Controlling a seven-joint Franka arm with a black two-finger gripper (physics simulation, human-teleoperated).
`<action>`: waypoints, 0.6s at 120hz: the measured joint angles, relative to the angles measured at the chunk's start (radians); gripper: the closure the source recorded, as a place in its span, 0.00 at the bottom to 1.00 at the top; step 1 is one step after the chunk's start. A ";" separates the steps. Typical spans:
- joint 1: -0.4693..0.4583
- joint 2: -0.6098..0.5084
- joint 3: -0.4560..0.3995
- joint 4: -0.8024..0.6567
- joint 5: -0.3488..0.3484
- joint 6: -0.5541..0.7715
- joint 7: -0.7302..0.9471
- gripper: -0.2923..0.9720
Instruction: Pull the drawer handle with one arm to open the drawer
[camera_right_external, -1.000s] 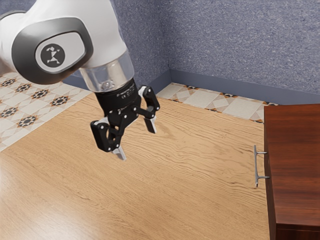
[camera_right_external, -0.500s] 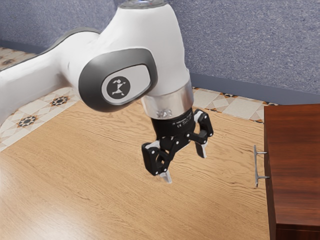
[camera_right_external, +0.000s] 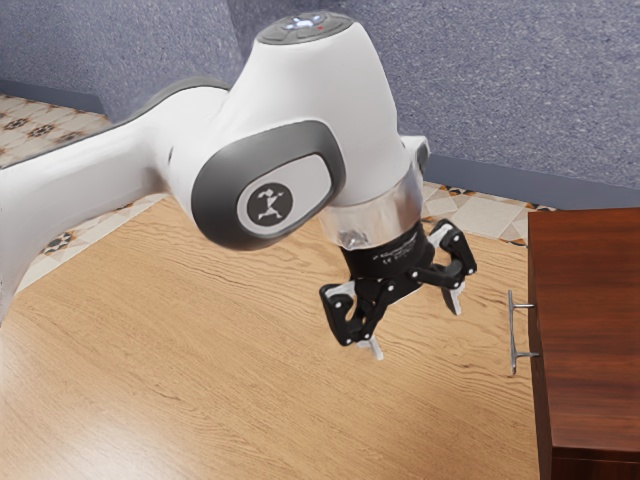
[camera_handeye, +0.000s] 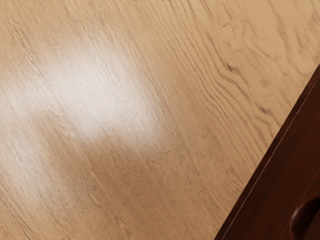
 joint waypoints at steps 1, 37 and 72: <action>0.001 0.002 0.000 0.000 -0.001 0.002 0.007 0.23; 0.046 0.061 -0.001 0.004 -0.009 0.082 0.233 0.23; 0.056 0.162 -0.008 0.084 -0.031 0.168 0.391 0.23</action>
